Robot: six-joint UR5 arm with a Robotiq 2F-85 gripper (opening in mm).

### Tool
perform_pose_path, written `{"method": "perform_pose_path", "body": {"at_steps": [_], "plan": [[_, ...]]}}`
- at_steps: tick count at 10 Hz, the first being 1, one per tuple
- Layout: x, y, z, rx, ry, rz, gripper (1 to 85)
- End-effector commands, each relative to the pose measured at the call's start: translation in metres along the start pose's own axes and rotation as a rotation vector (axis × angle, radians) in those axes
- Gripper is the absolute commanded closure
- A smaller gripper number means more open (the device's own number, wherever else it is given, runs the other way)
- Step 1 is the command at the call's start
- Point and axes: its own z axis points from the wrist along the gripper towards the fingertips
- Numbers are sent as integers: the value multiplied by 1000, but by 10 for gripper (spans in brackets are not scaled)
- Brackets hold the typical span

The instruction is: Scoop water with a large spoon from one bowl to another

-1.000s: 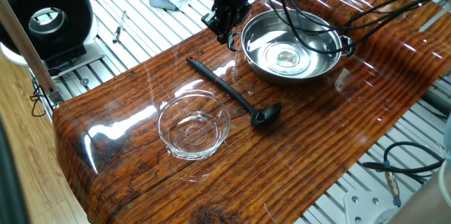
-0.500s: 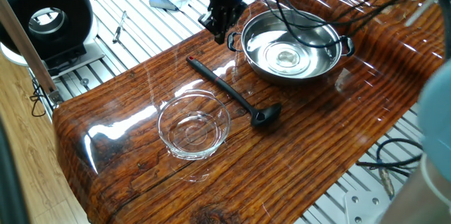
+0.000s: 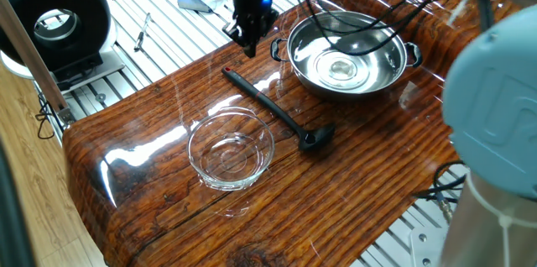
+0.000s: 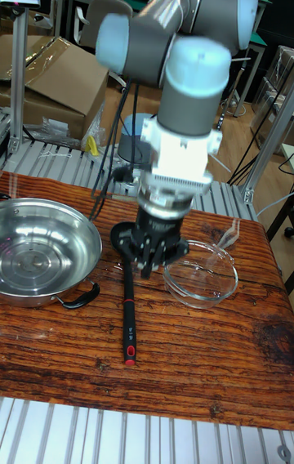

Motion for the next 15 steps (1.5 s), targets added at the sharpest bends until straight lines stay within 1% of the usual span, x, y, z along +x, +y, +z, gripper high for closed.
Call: {"method": "perform_pose_path", "body": {"at_steps": [1, 3, 4, 5, 6, 7, 8, 9, 10, 12, 14, 15], "plan": [[-22, -3, 31, 14, -34, -4, 787], [-31, -2, 48, 1, -55, -30, 717], [-35, -3, 54, -11, -66, -46, 660], [-35, -4, 60, -18, -66, -70, 590], [-34, -7, 65, -14, -62, -89, 527], [-36, -4, 69, -25, -65, -87, 513], [-34, -5, 70, -23, -62, -106, 477], [-31, -7, 72, -15, -49, -126, 420], [-31, -6, 74, -15, -51, -123, 417], [-35, -8, 85, -7, -70, -120, 410], [-39, -14, 93, 15, -83, -120, 410], [-39, -14, 99, 17, -88, -115, 410]]}}
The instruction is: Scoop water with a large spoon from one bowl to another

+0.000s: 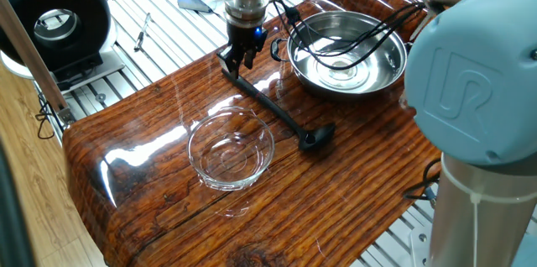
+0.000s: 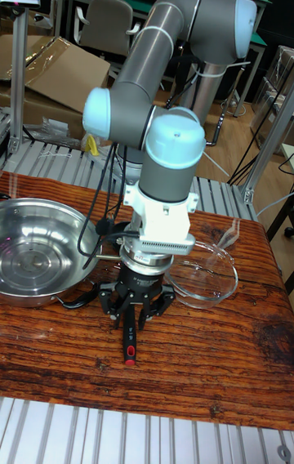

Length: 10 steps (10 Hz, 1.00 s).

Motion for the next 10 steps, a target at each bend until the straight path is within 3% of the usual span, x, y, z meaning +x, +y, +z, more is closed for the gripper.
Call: {"method": "perform_pose_path", "body": {"at_steps": [1, 4, 10], "plan": [[-4, 0, 15, 4, -21, 12, 410], [-5, 9, 24, 7, -35, 24, 413], [-8, 7, 32, 14, -48, 17, 437]]}}
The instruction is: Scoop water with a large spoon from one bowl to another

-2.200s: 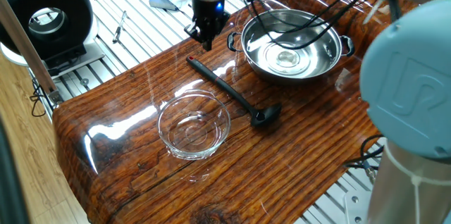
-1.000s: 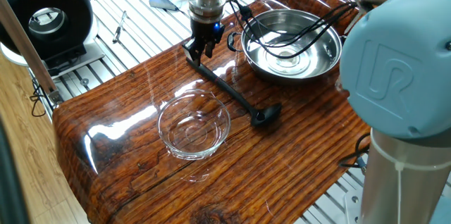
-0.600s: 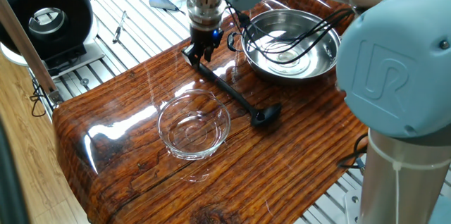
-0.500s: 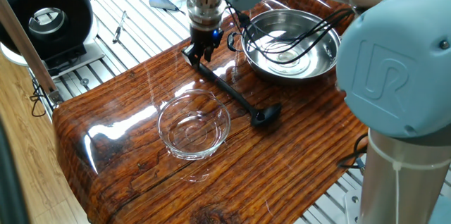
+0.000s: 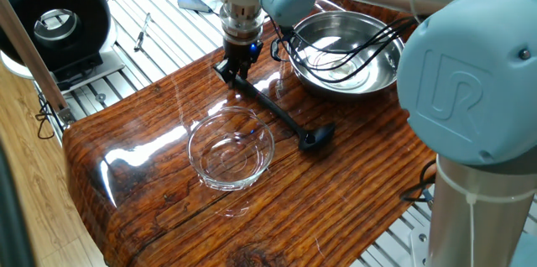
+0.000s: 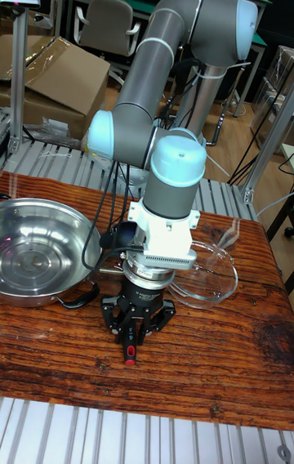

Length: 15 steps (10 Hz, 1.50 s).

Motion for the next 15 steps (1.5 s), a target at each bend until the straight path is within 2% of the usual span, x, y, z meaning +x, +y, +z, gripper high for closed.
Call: {"method": "perform_pose_path", "body": {"at_steps": [1, 6, 8, 10, 11, 13, 15], "plan": [[-1, 0, 2, -4, -5, 9, 437], [-3, -2, 2, -3, -17, 12, 497], [-2, -4, -3, 4, -15, 22, 530], [-8, -9, 0, 10, -49, 27, 613], [-9, -15, 4, 36, -51, 34, 733], [-11, -17, 3, 51, -52, 45, 847], [-10, -10, -9, 59, -41, 52, 847]]}}
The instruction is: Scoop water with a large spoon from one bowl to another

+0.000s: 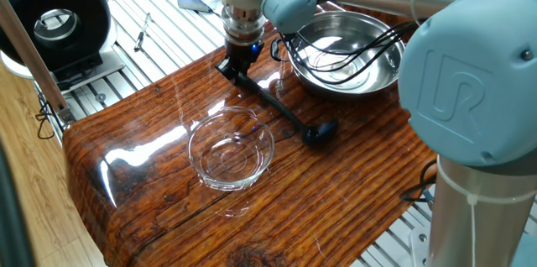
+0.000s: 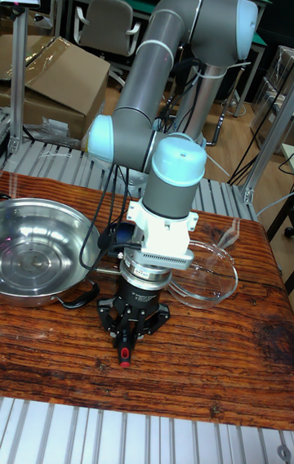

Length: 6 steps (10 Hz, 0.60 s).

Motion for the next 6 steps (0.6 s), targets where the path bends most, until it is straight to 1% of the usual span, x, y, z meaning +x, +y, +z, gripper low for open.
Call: {"method": "perform_pose_path", "body": {"at_steps": [1, 4, 5, 6], "plan": [[-2, 4, -15, 12, 4, 21, 847], [2, 9, -27, 1, 29, 21, 847], [3, 13, -34, -19, 36, 31, 847], [3, 12, -42, -14, 39, 22, 847]]}}
